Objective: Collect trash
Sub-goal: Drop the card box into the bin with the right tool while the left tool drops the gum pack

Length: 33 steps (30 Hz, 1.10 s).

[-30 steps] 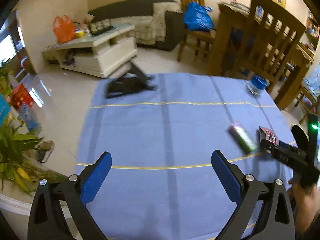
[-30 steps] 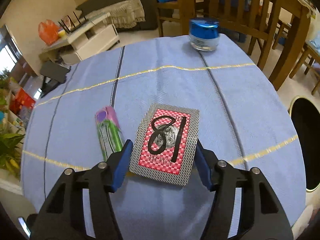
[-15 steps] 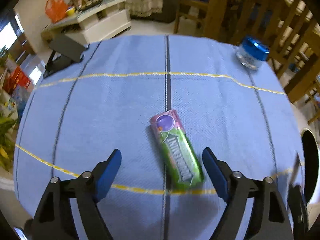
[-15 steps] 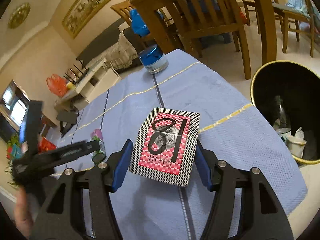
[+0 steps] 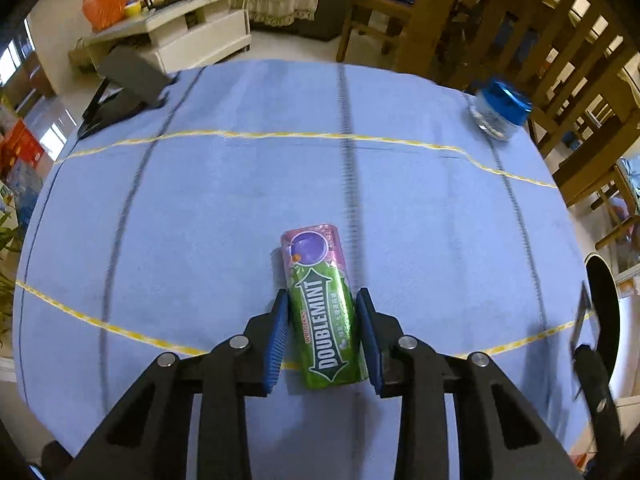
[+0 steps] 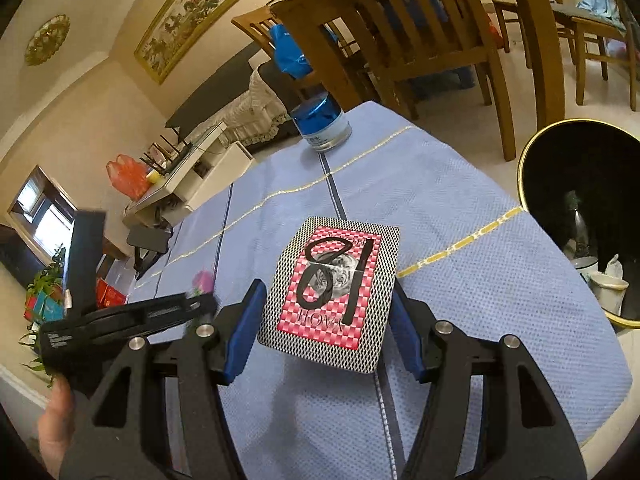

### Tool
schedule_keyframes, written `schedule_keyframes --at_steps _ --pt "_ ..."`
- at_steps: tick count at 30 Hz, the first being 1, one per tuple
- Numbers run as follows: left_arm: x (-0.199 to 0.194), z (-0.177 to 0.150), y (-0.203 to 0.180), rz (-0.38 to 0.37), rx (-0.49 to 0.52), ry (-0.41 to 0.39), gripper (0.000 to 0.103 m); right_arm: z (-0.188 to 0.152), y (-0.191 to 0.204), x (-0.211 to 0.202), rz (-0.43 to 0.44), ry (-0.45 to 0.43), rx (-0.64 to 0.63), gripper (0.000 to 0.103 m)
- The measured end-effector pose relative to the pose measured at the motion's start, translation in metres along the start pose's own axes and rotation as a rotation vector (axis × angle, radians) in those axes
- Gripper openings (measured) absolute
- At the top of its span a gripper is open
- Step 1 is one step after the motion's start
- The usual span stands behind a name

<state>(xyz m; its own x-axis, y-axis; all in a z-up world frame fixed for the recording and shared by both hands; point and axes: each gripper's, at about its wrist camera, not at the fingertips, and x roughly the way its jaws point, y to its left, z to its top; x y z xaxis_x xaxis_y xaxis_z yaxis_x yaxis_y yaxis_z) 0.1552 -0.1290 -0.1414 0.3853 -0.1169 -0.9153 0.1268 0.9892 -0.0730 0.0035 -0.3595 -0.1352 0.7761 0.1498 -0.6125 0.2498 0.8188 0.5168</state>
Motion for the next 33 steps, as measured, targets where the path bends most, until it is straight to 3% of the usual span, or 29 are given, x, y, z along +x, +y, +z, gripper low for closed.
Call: schedule_keyframes --at_steps 5,12,14,21,33 --pt "-0.023 -0.006 0.043 0.101 -0.008 -0.076 0.031 -0.003 0.005 0.0 -0.001 -0.005 -0.015 0.059" --pt "-0.095 -0.019 0.05 0.178 0.025 -0.342 0.031 -0.012 0.05 -0.002 -0.046 -0.038 -0.226 0.059" --pt "-0.114 -0.026 0.04 0.16 0.06 -0.407 0.031 -0.016 0.064 -0.006 -0.063 -0.052 -0.291 0.059" --pt "-0.136 -0.037 -0.005 0.059 0.17 -0.477 0.031 -0.02 0.084 -0.035 -0.115 -0.121 -0.421 0.059" --pt "-0.142 -0.058 -0.079 -0.092 0.323 -0.508 0.031 -0.003 0.024 -0.085 -0.215 -0.231 -0.393 0.059"
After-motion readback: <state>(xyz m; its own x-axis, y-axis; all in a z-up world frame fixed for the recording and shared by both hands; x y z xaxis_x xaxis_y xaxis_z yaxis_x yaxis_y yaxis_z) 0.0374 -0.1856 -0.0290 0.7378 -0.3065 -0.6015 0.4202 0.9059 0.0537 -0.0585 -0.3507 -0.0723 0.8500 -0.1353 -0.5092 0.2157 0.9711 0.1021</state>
